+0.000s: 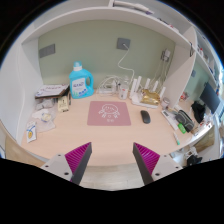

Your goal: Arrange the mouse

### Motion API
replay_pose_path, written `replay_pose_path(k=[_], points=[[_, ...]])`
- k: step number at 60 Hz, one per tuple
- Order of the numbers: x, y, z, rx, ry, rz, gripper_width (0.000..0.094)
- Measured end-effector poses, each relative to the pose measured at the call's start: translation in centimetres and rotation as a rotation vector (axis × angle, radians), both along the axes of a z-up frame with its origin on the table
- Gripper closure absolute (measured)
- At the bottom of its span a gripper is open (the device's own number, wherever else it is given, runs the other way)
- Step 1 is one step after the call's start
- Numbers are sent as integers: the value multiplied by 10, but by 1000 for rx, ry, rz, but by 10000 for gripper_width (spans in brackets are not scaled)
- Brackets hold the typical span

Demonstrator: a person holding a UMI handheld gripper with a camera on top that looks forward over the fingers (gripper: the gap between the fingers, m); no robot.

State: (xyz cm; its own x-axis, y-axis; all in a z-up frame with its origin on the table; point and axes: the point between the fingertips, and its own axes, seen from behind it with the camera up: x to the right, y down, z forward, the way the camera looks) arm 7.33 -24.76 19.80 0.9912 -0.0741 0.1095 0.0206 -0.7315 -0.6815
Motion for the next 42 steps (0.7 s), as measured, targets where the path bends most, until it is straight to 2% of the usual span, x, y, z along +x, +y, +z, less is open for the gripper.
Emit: replay_pose_path(k=[14, 24, 31, 42], points=[[63, 0, -47, -17, -4, -7, 90], [152, 16, -101, -25, -29, -65, 90], [206, 63, -127, 34, -46, -70, 88], [248, 170, -160, 135, -11, -28, 91]])
